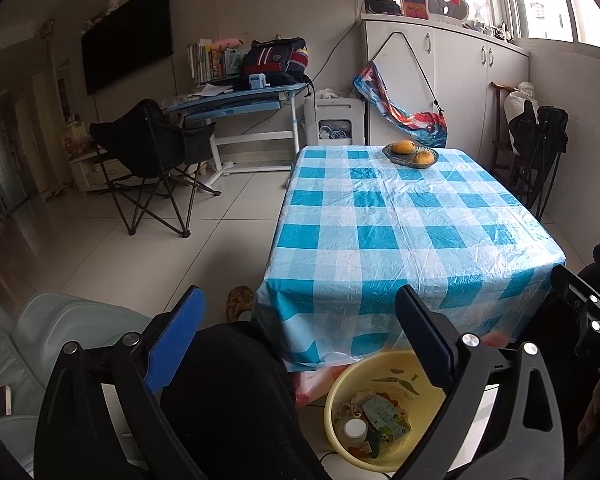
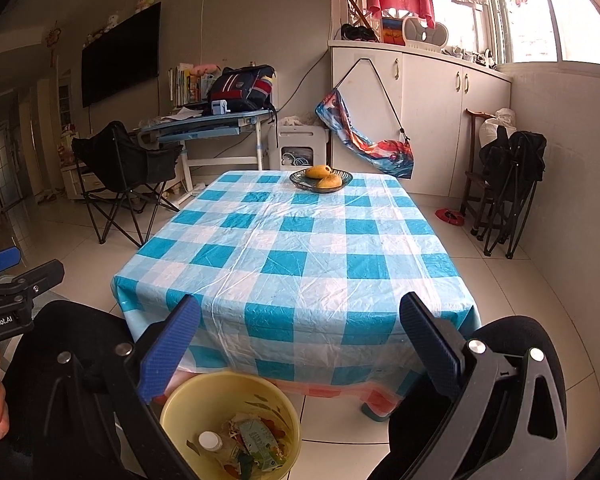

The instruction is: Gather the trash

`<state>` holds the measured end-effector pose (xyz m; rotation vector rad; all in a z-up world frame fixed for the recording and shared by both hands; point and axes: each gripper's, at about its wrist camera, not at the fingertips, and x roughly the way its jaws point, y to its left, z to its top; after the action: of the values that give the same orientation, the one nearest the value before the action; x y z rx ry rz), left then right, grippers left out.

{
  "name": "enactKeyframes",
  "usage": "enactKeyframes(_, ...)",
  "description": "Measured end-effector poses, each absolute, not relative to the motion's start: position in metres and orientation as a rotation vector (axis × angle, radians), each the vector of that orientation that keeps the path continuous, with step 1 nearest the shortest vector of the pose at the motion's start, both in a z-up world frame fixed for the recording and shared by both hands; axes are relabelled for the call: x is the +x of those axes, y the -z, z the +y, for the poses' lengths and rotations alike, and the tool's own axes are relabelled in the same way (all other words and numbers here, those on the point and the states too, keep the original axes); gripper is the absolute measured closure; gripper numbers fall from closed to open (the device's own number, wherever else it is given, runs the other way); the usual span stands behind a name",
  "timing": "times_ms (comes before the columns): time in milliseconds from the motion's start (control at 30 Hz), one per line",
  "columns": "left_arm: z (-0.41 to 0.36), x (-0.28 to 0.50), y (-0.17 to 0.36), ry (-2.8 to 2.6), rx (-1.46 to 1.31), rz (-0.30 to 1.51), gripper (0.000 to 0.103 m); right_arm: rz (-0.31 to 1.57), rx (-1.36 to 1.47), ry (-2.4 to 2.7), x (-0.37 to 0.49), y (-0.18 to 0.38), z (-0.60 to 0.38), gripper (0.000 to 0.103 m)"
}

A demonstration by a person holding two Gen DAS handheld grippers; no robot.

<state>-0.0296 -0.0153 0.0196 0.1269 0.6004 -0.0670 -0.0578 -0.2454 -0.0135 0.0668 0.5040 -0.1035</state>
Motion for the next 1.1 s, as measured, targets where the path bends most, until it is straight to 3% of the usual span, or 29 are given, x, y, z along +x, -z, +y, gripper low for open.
enactKeyframes(533, 0.000, -0.033, 0.001, 0.072, 0.092, 0.589, 0.009, 0.532, 0.013, 0.102, -0.053, 0.025, -0.234, 0.008)
enactKeyframes(833, 0.010, -0.050, -0.023, 0.051, 0.120, 0.437, 0.007, 0.479, -0.009, 0.126, -0.065, 0.005, -0.234, 0.008)
enactKeyframes(1100, 0.024, -0.045, -0.013, 0.062, 0.062, 0.476, 0.007, 0.489, -0.062, 0.101, -0.064, 0.012, -0.219, 0.008)
